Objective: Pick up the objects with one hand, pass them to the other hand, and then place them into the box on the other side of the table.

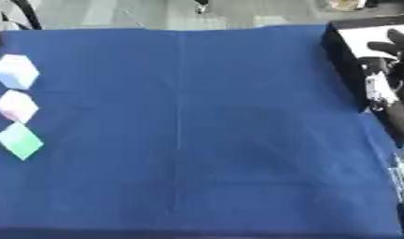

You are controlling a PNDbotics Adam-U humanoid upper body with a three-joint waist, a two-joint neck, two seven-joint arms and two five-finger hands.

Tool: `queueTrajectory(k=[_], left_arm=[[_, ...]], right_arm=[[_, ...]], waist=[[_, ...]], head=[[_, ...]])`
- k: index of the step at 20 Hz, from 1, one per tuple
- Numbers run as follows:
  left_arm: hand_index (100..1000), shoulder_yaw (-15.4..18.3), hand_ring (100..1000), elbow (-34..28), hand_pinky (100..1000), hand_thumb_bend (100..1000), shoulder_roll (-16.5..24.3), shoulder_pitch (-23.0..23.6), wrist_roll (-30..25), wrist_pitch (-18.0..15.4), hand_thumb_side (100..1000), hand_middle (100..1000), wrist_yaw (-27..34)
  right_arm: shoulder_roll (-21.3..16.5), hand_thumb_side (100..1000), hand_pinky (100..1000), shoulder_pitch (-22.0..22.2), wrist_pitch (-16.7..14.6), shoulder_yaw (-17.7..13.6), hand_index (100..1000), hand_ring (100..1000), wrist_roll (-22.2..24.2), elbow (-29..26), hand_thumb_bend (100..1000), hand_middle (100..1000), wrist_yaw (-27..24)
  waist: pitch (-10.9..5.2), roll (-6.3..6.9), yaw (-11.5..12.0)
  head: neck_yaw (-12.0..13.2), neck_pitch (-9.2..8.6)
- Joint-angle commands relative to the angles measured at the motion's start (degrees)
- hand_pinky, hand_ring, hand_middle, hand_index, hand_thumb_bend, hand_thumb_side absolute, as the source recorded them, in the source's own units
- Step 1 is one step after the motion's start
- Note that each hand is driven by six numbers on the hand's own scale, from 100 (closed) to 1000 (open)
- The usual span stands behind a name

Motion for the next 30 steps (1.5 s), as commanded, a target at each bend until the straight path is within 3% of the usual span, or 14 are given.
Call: queueTrajectory(k=[1,17,19,24,30], left_arm=[[805,0.1,657,-1.23,781,138,0.66,-0.31,-0.44,-0.12,833,634,0.1],[800,0.29,652,-1.23,780,133,1.16,-0.33,-0.62,-0.36,816,629,-0.85],[801,0.55,649,-1.23,780,133,2.42,-0.33,-0.53,-0.82,790,627,-2.32],[807,1.28,647,-1.23,781,136,8.28,-0.26,-0.52,-2.17,755,625,-8.06],[820,0.71,648,-0.27,779,169,17.04,1.82,-5.3,-2.46,680,619,-19.15]], right_arm=[[-0.59,580,856,-0.54,-0.03,-0.41,930,730,-0.14,-0.83,100,766,0.36],[-0.57,579,856,-0.54,-0.03,-0.39,928,730,0.07,-0.83,100,765,0.39],[-0.61,580,856,-0.53,-0.05,-0.31,928,730,0.24,-0.8,100,765,0.44],[-0.81,581,857,-0.48,0.04,-0.37,928,730,0.43,-0.69,100,765,0.52],[-1.15,584,857,-0.29,0.08,-0.36,929,729,0.86,-0.51,100,765,0.71]], waist=[[-0.77,-0.03,0.04],[-0.77,-0.08,0.07],[-0.79,-0.02,0.05],[-0.79,0.52,-0.22],[-0.94,1.25,-0.36]], head=[[0.11,0.06],[0.41,-0.03],[1.69,-0.21],[7.79,-0.84],[9.08,-0.37]])
